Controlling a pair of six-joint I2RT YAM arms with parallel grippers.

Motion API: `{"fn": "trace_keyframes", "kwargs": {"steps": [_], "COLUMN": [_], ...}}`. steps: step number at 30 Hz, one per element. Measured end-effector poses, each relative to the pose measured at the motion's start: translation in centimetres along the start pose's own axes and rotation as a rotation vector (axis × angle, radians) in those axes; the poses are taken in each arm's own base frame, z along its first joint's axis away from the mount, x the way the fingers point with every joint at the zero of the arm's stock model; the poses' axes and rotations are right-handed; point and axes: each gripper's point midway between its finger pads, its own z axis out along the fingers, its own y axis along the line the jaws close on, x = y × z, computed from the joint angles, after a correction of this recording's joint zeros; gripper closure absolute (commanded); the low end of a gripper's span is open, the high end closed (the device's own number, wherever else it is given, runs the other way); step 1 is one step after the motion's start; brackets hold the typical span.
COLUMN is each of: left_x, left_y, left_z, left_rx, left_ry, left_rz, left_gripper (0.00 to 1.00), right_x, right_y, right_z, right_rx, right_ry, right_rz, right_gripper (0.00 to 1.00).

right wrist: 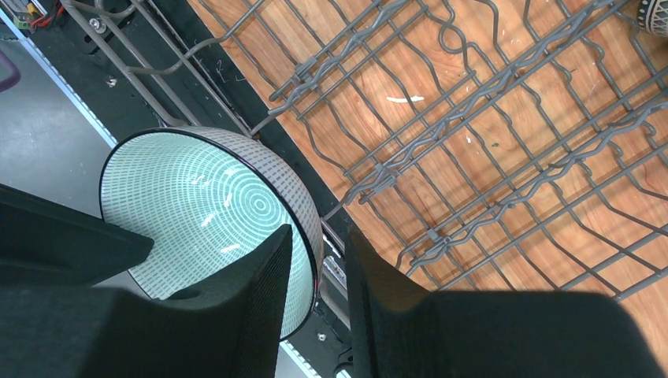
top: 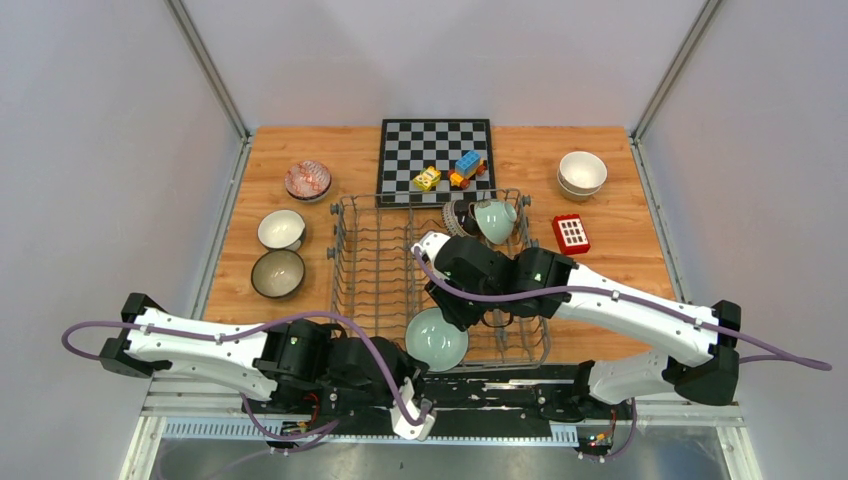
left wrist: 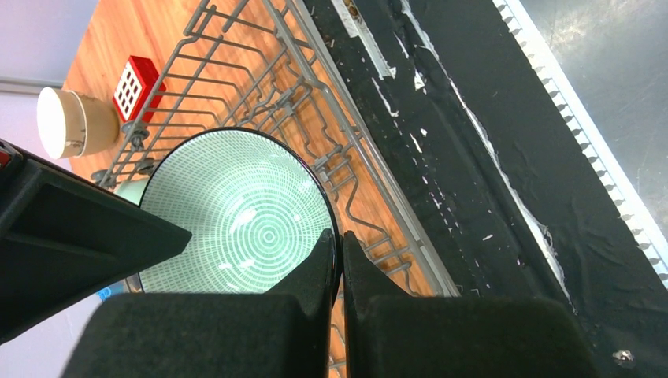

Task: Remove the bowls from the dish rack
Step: Place the bowl at the center of the board.

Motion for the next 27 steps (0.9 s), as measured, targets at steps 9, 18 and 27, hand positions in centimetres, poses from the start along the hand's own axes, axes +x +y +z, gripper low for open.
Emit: {"fn": "trace_keyframes", "kwargs": {"steps": [9,18,27], "left_x": [0.1,0.4,0.5], "left_y": [-0.2,-0.6,-0.7], "left_z": [0.1,0.4,0.4], "left_rx": [-0.004,-0.002,-0.009], "left_ry": [-0.005,-0.002,-0.008], "left_rz": [-0.018,-0.037,-0.053], "left_gripper": [1.00,1.00,0.85], "right_x": [0.1,1.0,1.1], "right_y": [0.0,0.0,0.0], "right_z": [0.1,0.3,0.5], "right_rx": [-0.001,0.003,0.011], "right_ry": [0.004,0.034,0.038], "right_rz": [0.005,-0.005,-0.004], "right_gripper": [0.78,1.00,1.00]}}
